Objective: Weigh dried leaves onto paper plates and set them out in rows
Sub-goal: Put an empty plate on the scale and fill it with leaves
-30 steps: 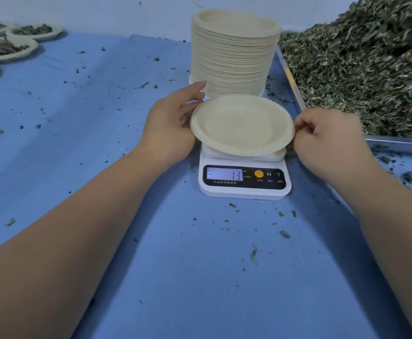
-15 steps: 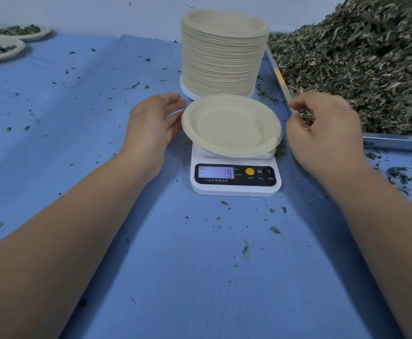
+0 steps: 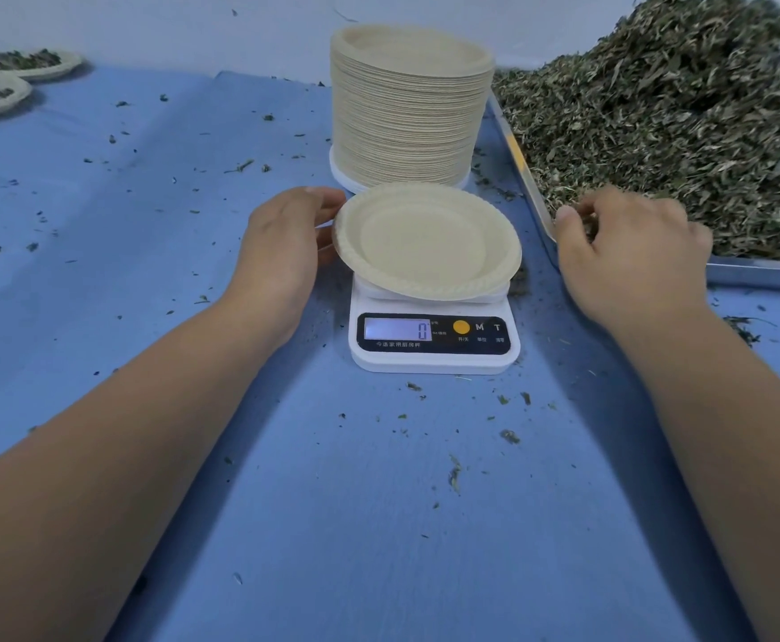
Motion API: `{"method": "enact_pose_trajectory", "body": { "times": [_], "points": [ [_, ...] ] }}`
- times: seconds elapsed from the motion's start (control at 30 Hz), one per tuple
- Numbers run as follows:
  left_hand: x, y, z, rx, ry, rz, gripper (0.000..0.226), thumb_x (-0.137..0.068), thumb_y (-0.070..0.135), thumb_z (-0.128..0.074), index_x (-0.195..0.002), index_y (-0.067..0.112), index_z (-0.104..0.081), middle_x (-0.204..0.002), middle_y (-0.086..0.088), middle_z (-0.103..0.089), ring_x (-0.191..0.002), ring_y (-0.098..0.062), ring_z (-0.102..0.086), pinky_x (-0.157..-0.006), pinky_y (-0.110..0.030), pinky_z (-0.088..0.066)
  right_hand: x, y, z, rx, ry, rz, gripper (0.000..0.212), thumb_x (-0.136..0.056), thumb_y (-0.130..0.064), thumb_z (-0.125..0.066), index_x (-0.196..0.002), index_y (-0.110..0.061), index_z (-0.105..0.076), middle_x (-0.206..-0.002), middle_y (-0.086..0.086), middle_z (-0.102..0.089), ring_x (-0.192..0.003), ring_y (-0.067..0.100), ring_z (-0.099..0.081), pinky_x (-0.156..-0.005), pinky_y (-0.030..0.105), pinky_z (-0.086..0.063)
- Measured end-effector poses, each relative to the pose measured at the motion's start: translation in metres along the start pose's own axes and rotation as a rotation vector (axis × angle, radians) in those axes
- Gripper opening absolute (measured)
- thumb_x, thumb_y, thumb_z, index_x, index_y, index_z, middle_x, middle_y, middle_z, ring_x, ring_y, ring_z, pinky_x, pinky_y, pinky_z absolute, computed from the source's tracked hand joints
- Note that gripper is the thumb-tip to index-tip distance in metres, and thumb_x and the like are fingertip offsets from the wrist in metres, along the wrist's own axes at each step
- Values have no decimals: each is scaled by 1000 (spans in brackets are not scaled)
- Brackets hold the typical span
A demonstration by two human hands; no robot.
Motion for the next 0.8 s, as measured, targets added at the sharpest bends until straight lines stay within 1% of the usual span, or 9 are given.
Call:
{"method": "enact_pose_trajectory", "body": {
  "times": [0.1,0.17,0.3,0.43,0.5,0.57,0.6,0.63,0.8],
  "points": [
    [0,0,0,-4,3,0,29,-95,24,-48,-98,18,-76,-105,2,-79,-98,-18,-76,-85,-30,-60,0,8,-11,50,-88,-23,59,-102,-59,-28,-120,-13,-59,-121,18,-63,-117,43,-53,-103,60,-33],
    [-1,0,0,-12,2,-3,29,-95,24,-47,-98,19,-76,-107,2,-79,-99,-18,-75,-87,-31,-60,1,8,-16,64,-116,-7,63,-102,-61,-22,-114,-11,-58,-114,20,-65,-111,43,-57,-101,58,-34],
    [-2,-1,0,6,4,3,29,-97,22,-47,-100,17,-75,-108,0,-78,-98,-18,-75,-79,-26,-58,0,6,-14,15,-90,15,57,-103,-58,-24,-110,-13,-58,-102,17,-66,-103,41,-58,-95,54,-36],
    [-5,-3,0,17,15,19,29,-97,20,-47,-101,15,-76,-107,-1,-79,-97,-19,-75,-73,-23,-56,-11,1,-5,13,-24,17,59,-100,-61,-29,-118,-15,-61,-112,16,-65,-113,41,-53,-96,57,-37],
    [-6,-3,-1,11,14,21,29,-96,19,-47,-102,14,-76,-107,-1,-78,-98,-19,-75,-74,-24,-56,-24,2,-12,40,-151,-7,67,-98,-69,-25,-127,-18,-57,-124,17,-60,-121,43,-49,-99,59,-35],
    [-5,-3,-1,16,16,19,29,-96,19,-47,-100,15,-76,-106,-1,-79,-97,-18,-75,-73,-23,-56,-32,6,-26,28,-366,-42,74,-94,-77,-16,-126,-23,-55,-127,15,-58,-119,40,-51,-96,54,-41],
    [-5,-3,0,22,19,20,29,-96,20,-47,-98,17,-76,-105,0,-79,-96,-17,-76,-73,-23,-56,-33,6,-32,11,-437,-44,74,-93,-79,-13,-120,-25,-56,-122,13,-59,-111,36,-52,-90,48,-41],
    [-5,-3,0,24,22,21,29,-96,20,-47,-97,18,-76,-104,1,-79,-95,-17,-76,-72,-22,-56,-33,5,-34,-7,-456,-26,72,-94,-78,-12,-113,-25,-57,-115,10,-61,-103,33,-52,-84,45,-41],
    [-7,-4,1,16,14,10,29,-97,21,-47,-96,18,-76,-106,1,-79,-94,-16,-76,-74,-24,-58,-33,2,-33,-36,-319,83,61,-100,-68,-20,-92,-21,-57,-86,5,-59,-82,32,-54,-68,38,-41]
  ]
}}
Point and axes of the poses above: each hand's wrist, its own x-axis away from the middle knuckle, its own z-axis out of the back of the hand, y = z × x, the point moved 7 cm from there along -x, towards the middle knuckle
